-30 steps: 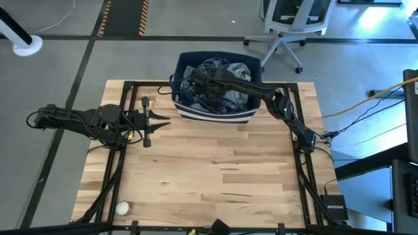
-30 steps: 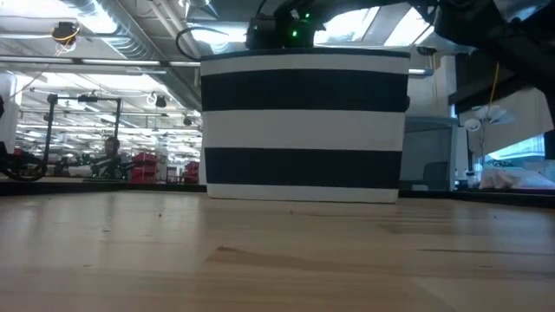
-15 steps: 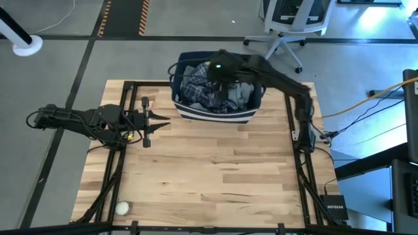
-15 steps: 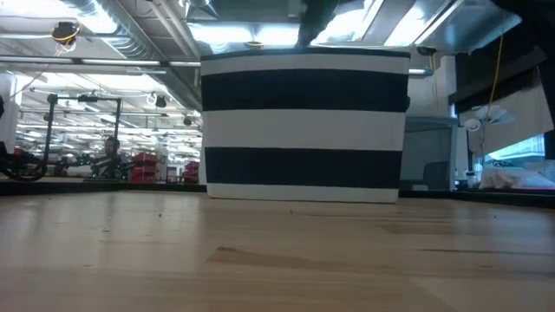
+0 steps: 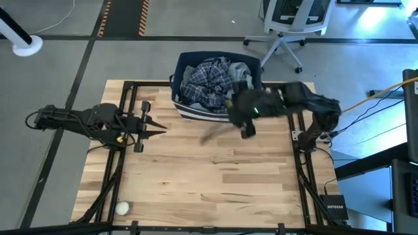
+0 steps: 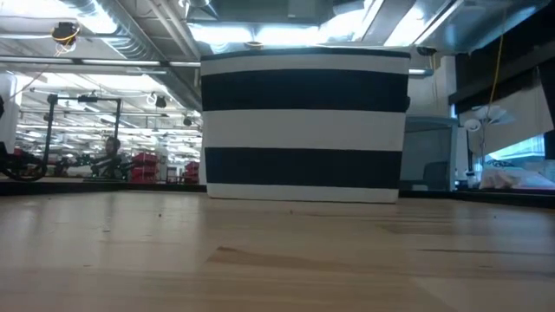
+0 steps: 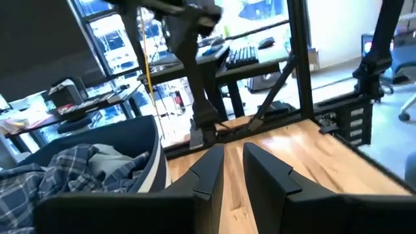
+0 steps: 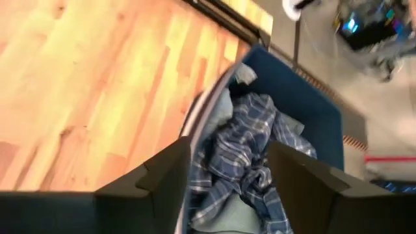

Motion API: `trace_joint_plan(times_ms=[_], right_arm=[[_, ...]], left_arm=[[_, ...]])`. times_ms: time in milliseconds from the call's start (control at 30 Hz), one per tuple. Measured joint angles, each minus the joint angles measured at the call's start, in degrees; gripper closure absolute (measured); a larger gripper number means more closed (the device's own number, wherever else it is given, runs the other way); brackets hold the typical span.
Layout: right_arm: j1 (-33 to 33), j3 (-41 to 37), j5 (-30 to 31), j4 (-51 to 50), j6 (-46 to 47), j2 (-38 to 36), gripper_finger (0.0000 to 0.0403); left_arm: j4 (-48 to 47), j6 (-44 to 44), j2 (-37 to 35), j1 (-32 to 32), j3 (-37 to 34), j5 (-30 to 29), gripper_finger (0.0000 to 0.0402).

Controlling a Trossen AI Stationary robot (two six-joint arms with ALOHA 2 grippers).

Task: Sort clothes
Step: Return to Home Position

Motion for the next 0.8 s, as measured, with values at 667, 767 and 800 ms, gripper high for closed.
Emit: trace_joint_plan(times_ms=[667,767,800], right_arm=[[24.6,-72.8,15.9,42.5,21.3,-39.3,0.0390],[23.0,-85.5,11.7,56.9,20.0,-47.5,0.0379],[21.9,-89.1,9.9,61.7,19.1,-49.9,0.0377]], left_arm=[[-0.1,-3.7,-2.4,0.0,-2.2,0.0,0.0369],[-0.1,-3.1,-2.4,0.0,-2.2,0.0,0.0369],[0.0,-2.9,-2.4,0.0,-2.2,0.0,0.0369]])
